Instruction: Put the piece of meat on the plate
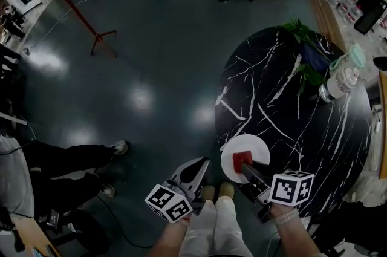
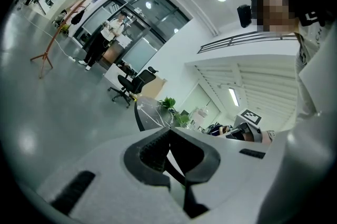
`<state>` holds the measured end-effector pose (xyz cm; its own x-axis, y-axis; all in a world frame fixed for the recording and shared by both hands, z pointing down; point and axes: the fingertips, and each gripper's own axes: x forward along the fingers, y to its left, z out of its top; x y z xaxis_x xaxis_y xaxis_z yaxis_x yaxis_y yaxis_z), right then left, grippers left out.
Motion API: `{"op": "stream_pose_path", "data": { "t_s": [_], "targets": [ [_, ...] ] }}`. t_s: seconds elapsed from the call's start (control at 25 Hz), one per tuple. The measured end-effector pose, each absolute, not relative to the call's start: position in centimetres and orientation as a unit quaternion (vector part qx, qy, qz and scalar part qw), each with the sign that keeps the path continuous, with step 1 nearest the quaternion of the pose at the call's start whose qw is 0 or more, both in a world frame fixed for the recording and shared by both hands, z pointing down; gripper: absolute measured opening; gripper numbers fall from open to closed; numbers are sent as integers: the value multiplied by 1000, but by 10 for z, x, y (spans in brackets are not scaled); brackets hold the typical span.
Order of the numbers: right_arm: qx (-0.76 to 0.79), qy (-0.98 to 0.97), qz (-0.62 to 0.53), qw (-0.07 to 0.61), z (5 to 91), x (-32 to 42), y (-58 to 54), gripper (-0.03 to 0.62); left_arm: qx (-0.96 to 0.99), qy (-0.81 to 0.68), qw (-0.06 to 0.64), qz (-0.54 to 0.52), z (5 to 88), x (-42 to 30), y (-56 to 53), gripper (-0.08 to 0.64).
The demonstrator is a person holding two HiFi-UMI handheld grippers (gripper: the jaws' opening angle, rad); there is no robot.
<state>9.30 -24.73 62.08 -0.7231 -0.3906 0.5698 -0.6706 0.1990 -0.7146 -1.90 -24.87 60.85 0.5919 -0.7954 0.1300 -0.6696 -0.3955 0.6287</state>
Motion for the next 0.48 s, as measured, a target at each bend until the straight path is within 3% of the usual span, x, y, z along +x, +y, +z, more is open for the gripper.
{"op": "stream_pose_path", "data": {
  "t_s": [0.28,0.48],
  "targets": [
    [374,-796,446,166,613,100,-255,91,831,-440,326,-97,607,-18,-245,9],
    [412,-803,403,149,602,111,-266,120,831,-441,324,-99,604,-19,-246,9]
  ]
}}
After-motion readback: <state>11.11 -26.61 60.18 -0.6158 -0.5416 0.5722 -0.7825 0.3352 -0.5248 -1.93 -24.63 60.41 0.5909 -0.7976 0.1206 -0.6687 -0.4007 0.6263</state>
